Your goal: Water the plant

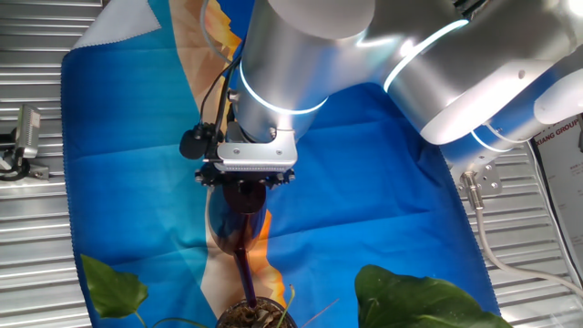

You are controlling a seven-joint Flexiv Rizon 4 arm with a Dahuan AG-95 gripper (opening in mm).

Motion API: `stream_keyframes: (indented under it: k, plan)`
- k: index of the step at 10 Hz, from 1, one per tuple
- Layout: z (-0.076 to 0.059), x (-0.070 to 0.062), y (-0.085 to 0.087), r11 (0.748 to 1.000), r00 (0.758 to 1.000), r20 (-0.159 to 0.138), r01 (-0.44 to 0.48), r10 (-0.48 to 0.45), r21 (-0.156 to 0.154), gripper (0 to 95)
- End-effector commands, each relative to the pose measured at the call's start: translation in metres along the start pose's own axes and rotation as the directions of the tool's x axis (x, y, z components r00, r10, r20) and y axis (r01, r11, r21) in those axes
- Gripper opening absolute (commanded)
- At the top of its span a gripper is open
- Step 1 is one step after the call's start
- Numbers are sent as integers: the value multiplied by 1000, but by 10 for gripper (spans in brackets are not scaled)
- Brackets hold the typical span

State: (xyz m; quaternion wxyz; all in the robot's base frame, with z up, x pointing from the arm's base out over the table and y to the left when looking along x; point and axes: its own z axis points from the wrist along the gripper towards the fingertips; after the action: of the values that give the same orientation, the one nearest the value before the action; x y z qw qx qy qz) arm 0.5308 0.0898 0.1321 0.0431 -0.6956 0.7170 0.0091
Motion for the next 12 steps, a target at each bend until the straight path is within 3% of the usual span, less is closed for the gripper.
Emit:
stream_keyframes:
  k: [1,12]
  plan:
    - [0,0,0,1000,1000,0,-2,2,1,950]
    - [13,1,1,1000,1000,-2,-9,9,14,950]
